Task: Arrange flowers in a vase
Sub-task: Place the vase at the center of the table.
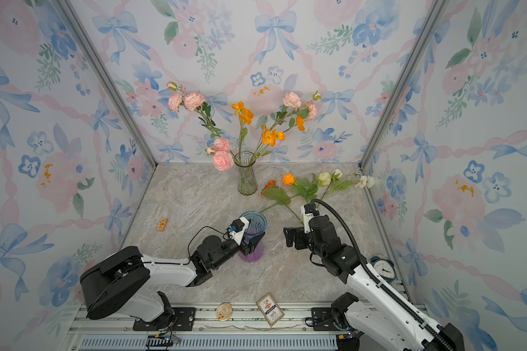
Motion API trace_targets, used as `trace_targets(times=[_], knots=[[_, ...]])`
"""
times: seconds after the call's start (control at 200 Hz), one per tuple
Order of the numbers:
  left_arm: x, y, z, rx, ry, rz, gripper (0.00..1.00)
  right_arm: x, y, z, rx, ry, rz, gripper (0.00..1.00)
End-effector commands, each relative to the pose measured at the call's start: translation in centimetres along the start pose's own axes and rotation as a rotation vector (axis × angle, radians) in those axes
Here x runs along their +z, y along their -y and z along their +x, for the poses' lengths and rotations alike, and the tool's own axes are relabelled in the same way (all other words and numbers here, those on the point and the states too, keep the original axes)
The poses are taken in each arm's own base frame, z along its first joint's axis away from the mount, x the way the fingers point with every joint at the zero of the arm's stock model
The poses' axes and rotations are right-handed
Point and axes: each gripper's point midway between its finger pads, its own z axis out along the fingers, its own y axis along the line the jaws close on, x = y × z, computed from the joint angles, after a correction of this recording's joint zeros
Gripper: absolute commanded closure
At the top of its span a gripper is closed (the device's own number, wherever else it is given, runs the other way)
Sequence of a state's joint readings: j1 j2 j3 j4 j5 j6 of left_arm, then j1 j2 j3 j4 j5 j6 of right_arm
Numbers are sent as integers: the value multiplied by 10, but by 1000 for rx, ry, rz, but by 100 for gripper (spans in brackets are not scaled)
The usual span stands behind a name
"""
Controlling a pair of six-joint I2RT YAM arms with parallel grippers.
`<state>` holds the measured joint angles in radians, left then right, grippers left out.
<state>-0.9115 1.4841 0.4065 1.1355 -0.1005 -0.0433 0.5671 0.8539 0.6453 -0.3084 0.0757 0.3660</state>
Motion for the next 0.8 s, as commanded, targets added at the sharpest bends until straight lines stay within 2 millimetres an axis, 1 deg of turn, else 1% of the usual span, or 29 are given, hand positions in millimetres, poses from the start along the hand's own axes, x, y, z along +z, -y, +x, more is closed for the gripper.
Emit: trace_targets(times=[0.0, 0.09, 0.13, 0.17, 0.235, 0.315, 0.535, 0.71, 0.74, 0.795], knots=[[6, -2, -56, 19, 194, -22, 60, -8, 1, -11, -4, 20, 7, 3], [10, -4, -53, 21, 187, -23, 58, -7, 3, -11, -5, 14, 12, 3], [10, -4, -52, 17, 185, -17, 55, -7, 3, -11, -3, 14, 14, 3], [10, -4, -49, 13, 178, -9, 49, -7, 3, -10, -1, 14, 14, 3], [9, 0, -45, 13, 169, 21, 37, -7, 3, -10, 1, 16, 10, 3], [7, 4, -39, 16, 157, 45, 29, -8, 4, -9, 0, 17, 11, 3], [3, 4, -30, 14, 133, 58, 14, -7, 5, -11, 4, 22, 11, 3], [-2, 1, -24, -2, 120, 60, 8, -6, 5, -10, 6, 21, 10, 3], [-3, 1, -23, -3, 115, 65, 2, -6, 5, -10, 7, 22, 11, 3], [-5, 1, -21, -7, 105, 73, 2, -6, 7, -11, 7, 23, 14, 3]])
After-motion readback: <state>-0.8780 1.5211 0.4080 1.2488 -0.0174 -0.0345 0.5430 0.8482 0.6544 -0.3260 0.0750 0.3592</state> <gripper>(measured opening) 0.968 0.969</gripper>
